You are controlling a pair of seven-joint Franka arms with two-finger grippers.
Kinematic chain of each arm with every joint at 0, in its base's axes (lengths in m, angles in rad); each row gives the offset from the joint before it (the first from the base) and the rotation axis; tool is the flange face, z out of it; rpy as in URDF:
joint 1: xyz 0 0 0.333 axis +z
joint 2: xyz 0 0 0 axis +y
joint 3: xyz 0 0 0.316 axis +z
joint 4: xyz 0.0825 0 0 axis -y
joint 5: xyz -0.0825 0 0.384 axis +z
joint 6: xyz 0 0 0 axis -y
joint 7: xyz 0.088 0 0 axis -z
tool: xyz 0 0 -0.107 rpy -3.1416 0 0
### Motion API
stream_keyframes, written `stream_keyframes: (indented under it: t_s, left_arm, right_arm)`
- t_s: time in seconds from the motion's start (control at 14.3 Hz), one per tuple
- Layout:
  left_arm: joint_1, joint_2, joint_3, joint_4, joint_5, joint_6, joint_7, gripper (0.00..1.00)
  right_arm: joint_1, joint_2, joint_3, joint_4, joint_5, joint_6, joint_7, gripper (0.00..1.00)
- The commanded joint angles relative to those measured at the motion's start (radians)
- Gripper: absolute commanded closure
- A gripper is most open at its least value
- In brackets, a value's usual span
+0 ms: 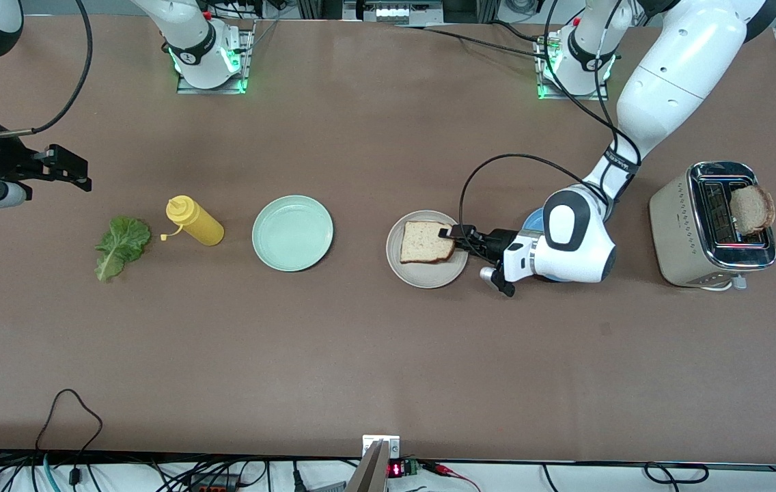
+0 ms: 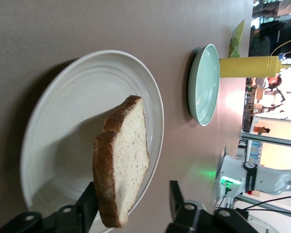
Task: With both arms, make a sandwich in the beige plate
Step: 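Lower the bread onto the beige plate and open the left gripper, then withdraw the left gripper to the toaster while the right gripper reaches the bottle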
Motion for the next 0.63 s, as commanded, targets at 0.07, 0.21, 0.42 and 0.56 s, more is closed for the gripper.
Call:
stream_keyframes:
  t_s: [0.07, 0.21, 0.42, 0.56]
  left_arm:
    - [0.018, -0.115, 0.007, -0.010, 0.210, -0.028, -0.032, 0.00]
    - [0.025, -0.169, 0.007, 0.005, 0.341, -0.086, -0.110, 0.00]
    - [0.026, -0.250, 0.007, 0.039, 0.557, -0.169, -0.222, 0.00]
    - [0.028, -0.307, 0.012, 0.054, 0.705, -0.230, -0.268, 0.00]
  right_arm:
    - [0.001, 0.012, 0.002, 0.011, 0.009, -0.028, -0.058, 0.00]
    - [0.001, 0.014, 0.004, 0.008, 0.012, -0.034, -0.079, 0.00]
    - [-0.008, 0.020, 0.001, -0.009, 0.064, -0.036, -0.154, 0.00]
    - [-0.046, 0.019, -0.004, -0.032, 0.125, -0.030, -0.225, 0.00]
